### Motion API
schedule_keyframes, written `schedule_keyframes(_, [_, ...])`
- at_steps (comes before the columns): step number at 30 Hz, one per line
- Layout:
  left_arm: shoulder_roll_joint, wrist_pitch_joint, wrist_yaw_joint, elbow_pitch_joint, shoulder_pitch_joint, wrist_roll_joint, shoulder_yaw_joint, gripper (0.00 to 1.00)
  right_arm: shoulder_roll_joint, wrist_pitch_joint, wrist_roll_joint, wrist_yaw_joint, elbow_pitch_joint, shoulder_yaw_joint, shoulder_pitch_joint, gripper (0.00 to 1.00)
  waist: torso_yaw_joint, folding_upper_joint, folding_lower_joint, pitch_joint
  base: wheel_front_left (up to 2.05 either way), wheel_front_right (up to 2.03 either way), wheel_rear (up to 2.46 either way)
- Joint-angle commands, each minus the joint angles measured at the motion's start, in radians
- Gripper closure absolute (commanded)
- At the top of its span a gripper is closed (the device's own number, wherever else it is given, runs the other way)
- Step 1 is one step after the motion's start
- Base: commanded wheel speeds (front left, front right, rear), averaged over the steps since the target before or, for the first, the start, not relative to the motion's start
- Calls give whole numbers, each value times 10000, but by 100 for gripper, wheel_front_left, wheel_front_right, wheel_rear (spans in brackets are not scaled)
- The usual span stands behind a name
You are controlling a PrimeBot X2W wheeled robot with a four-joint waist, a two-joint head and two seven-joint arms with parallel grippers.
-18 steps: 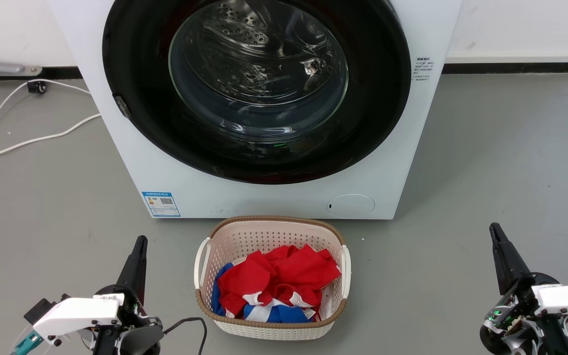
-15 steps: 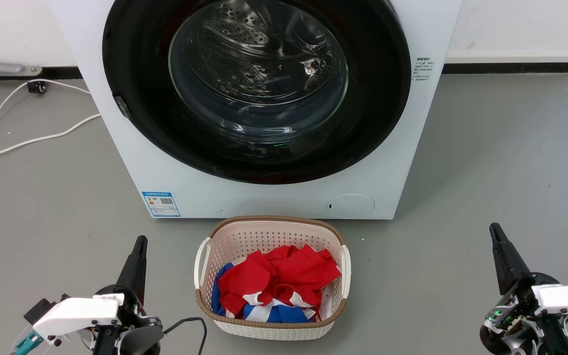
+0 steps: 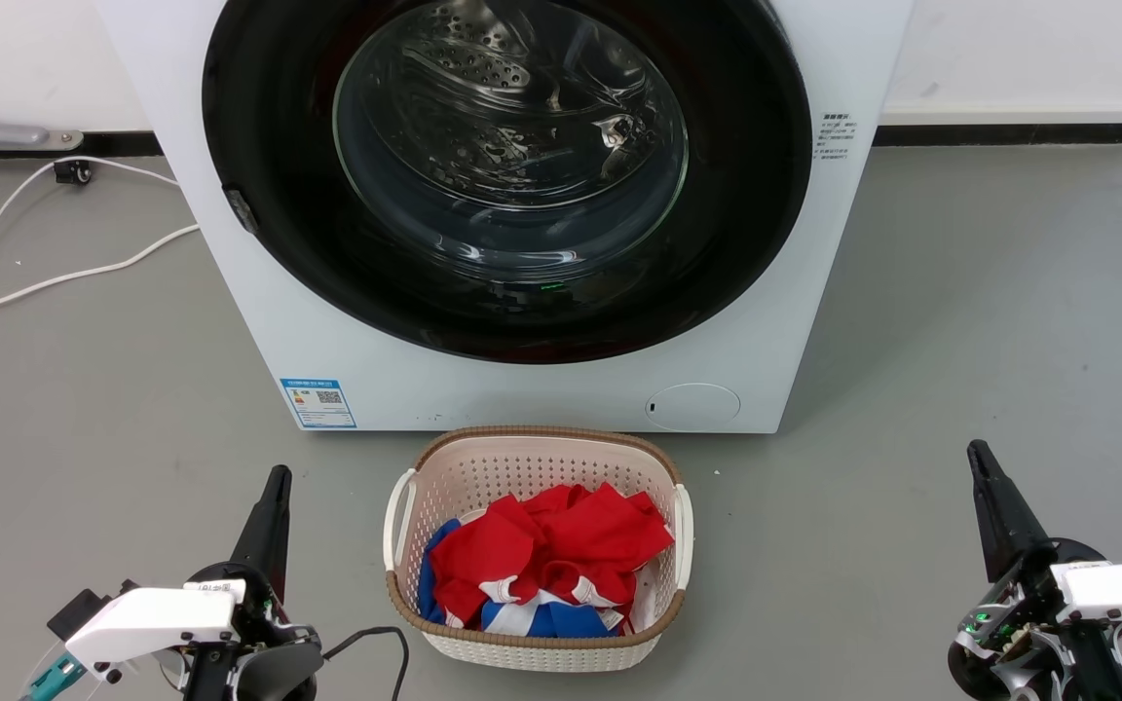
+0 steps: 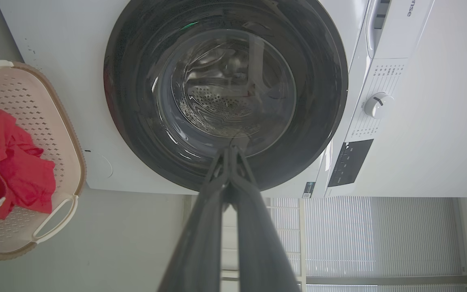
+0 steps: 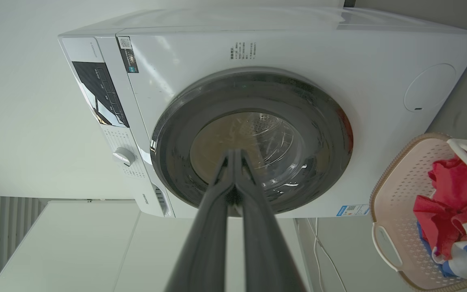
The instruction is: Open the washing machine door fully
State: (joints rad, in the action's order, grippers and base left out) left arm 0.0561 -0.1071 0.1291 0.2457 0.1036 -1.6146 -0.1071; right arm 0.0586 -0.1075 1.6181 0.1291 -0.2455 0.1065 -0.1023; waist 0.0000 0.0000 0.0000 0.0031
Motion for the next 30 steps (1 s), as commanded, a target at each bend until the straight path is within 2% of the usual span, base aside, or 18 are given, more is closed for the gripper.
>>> schedule_keyframes(1, [-11,-45,29,8,85,24,-34,100,-39,-37,-61,29,-15,17,-117,100,0,0,0,0,0,0,0])
schedule_keyframes(4, [-13,-48,29,8,84,27,-38,100,-40,-41,-63,29,-16,18,-118,100,0,0,0,0,0,0,0])
schedule_keyframes(5, [-4,3,-2,30,-13,0,8,0,-2,3,-2,-2,-18,2,16,0,0,0,0,0,0,0,0])
schedule_keyframes(18, [-20,594,0,-174,-22,511,660,0,7,593,-726,1,246,-418,224,0,-11,0,0,8,0,0,0])
schedule_keyframes(30, [-27,1115,4,-847,-36,2371,873,0,39,1115,-3214,4,688,-732,217,0,-43,0,0,47,0,0,0])
